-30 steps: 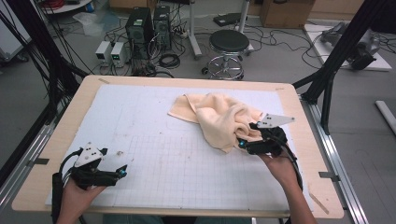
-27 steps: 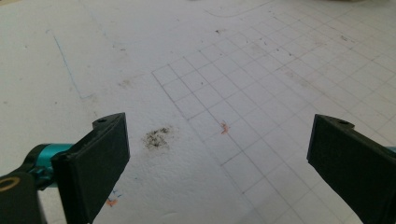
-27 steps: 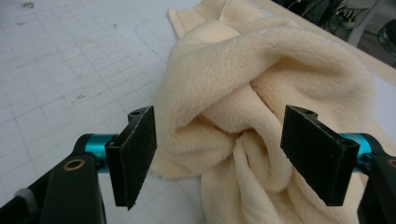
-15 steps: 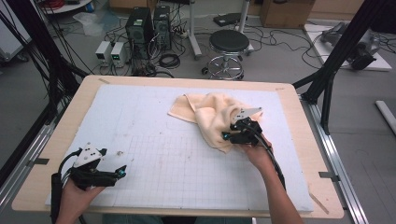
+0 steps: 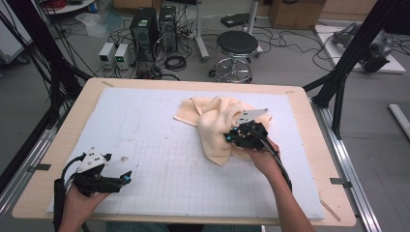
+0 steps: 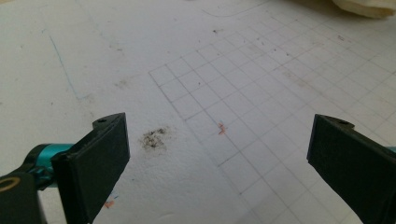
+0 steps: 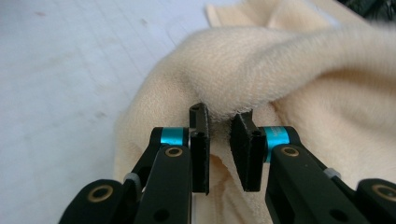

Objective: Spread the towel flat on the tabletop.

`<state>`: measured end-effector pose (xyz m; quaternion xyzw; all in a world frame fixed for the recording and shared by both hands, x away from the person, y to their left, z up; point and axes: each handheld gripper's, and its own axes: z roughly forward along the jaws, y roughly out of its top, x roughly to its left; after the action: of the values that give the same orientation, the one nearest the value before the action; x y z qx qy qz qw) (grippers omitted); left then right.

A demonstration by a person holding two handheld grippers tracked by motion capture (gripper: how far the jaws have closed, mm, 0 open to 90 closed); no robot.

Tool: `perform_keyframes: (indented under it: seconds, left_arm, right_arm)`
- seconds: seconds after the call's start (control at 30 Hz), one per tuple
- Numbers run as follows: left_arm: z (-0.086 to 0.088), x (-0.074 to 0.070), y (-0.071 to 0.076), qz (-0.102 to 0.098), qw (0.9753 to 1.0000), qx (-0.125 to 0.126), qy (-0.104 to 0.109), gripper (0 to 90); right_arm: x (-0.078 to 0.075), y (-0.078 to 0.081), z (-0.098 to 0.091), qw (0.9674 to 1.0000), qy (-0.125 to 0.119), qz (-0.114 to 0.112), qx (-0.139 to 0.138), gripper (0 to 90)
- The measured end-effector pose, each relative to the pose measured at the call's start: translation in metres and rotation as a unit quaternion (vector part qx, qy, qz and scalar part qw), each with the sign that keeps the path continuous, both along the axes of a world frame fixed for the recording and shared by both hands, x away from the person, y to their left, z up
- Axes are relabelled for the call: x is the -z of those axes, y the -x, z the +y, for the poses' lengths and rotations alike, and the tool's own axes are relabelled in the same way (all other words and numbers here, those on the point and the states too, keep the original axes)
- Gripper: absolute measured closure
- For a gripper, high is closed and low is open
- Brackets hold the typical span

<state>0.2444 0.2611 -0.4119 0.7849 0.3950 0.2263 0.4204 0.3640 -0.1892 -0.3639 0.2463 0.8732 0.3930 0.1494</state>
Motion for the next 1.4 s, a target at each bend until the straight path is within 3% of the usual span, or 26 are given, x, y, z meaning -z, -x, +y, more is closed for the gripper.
perform_keyframes:
  seconds: [0.17, 0.27, 0.4, 0.43, 0.47, 0.57, 0.6, 0.67, 0.73, 0.83, 0.97, 1.17, 1.33, 1.4]
  left_arm:
    - [-0.002, -0.003, 0.002, -0.007, 1.0000, 0.003, 0.002, 6.3]
    - [-0.003, -0.004, 0.003, -0.011, 0.9999, 0.004, 0.006, 6.3]
    - [-0.003, -0.006, 0.004, -0.014, 0.9999, 0.006, 0.006, 6.3]
    - [-0.003, -0.006, 0.004, -0.016, 0.9998, 0.007, 0.006, 6.3]
    - [-0.003, -0.006, 0.005, -0.017, 0.9998, 0.007, 0.007, 6.3]
    - [-0.004, -0.008, 0.005, -0.019, 0.9997, 0.010, 0.011, 6.3]
    - [-0.004, -0.008, 0.005, -0.019, 0.9997, 0.011, 0.010, 6.3]
    - [-0.006, -0.008, 0.005, -0.021, 0.9996, 0.013, 0.013, 6.3]
    - [-0.007, -0.009, 0.005, -0.019, 0.9996, 0.017, 0.012, 6.3]
    - [-0.010, -0.008, 0.005, -0.019, 0.9995, 0.023, 0.014, 6.3]
    - [-0.015, -0.009, 0.003, -0.017, 0.9993, 0.032, 0.013, 6.3]
    - [-0.028, -0.012, 0.001, -0.020, 0.9985, 0.046, 0.020, 8.5]
    - [-0.044, -0.015, -0.001, -0.024, 0.9972, 0.067, 0.024, 10.4]
    - [-0.052, -0.015, -0.003, -0.022, 0.9961, 0.082, 0.027, 11.0]
  right_arm:
    - [-0.033, 0.019, 0.030, 0.9983, -0.013, -0.023, -0.051, 78.4]
    - [-0.042, 0.025, 0.041, 0.9970, -0.015, -0.027, -0.070, 78.4]
    - [-0.054, 0.037, 0.062, 0.9928, -0.024, -0.035, -0.111, 78.4]
    - [-0.060, 0.045, 0.073, 0.9898, -0.036, -0.035, -0.133, 78.4]
    - [-0.060, 0.045, 0.073, 0.9898, -0.036, -0.035, -0.133, 78.4]
    - [-0.061, 0.053, 0.087, 0.9855, -0.054, -0.021, -0.159, 78.2]
    - [-0.061, 0.053, 0.087, 0.9855, -0.054, -0.021, -0.159, 78.2]
    - [-0.046, 0.051, 0.097, 0.9870, -0.028, -0.012, -0.158, 76.8]
    - [-0.038, 0.048, 0.098, 0.9877, -0.027, -0.004, -0.154, 75.6]
    - [-0.015, 0.039, 0.095, 0.9892, -0.034, 0.025, -0.140, 62.0]
    - [-0.010, 0.039, 0.084, 0.9907, -0.052, 0.030, -0.122, 49.2]
    - [-0.011, 0.053, 0.051, 0.9929, -0.054, 0.003, -0.106, 45.3]
    - [0.009, 0.068, 0.022, 0.9947, -0.060, 0.002, -0.083, 43.8]
    - [0.013, 0.070, 0.018, 0.9947, -0.063, 0.004, -0.081, 43.8]
